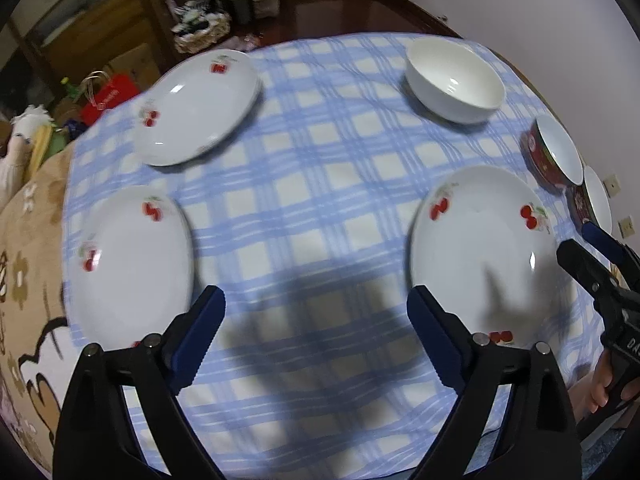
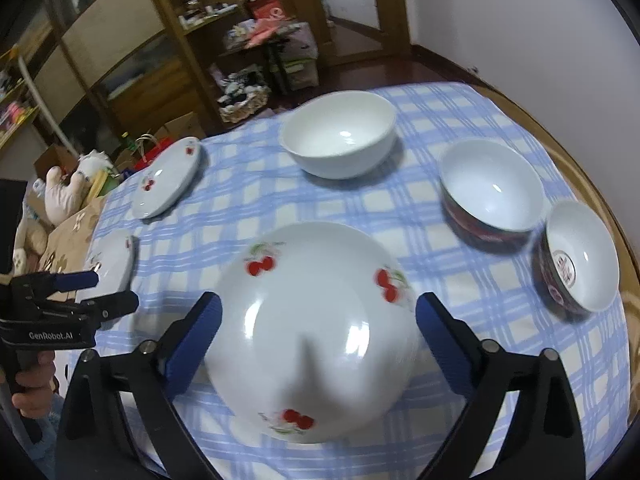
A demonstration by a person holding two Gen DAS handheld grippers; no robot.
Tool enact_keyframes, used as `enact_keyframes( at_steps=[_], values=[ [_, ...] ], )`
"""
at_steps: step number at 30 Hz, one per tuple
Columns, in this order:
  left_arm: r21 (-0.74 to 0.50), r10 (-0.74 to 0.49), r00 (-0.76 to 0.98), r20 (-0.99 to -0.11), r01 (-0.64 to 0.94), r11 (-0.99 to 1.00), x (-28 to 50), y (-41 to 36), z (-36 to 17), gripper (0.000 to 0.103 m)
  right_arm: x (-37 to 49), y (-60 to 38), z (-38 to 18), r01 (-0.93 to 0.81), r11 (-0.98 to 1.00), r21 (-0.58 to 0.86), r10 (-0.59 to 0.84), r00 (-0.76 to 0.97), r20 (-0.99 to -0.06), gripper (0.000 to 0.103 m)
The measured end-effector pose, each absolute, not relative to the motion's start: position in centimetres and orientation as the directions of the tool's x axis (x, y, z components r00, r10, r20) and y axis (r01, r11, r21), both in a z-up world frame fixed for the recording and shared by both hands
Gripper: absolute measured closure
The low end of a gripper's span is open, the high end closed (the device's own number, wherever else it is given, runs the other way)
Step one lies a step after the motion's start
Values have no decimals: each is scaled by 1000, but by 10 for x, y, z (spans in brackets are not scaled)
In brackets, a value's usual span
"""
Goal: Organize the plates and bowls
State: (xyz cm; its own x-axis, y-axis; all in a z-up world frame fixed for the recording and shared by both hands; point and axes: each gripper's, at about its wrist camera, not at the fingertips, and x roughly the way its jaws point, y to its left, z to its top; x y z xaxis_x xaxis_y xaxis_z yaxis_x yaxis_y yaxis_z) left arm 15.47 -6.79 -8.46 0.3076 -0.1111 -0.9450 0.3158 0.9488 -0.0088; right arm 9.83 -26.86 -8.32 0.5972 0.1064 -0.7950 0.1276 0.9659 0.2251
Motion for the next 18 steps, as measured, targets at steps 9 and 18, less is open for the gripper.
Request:
enact_keyframes(
  at_steps=[9, 18],
  values=[
    [7, -64, 332, -941, 210, 978, 163, -14, -68, 11, 117, -227, -66, 54, 971, 234, 152, 614, -774, 1],
    [17, -21, 370, -929, 101, 995, 181, 39, -65, 11, 143, -185, -66, -2, 969, 249, 197, 616, -763, 1]
  ],
)
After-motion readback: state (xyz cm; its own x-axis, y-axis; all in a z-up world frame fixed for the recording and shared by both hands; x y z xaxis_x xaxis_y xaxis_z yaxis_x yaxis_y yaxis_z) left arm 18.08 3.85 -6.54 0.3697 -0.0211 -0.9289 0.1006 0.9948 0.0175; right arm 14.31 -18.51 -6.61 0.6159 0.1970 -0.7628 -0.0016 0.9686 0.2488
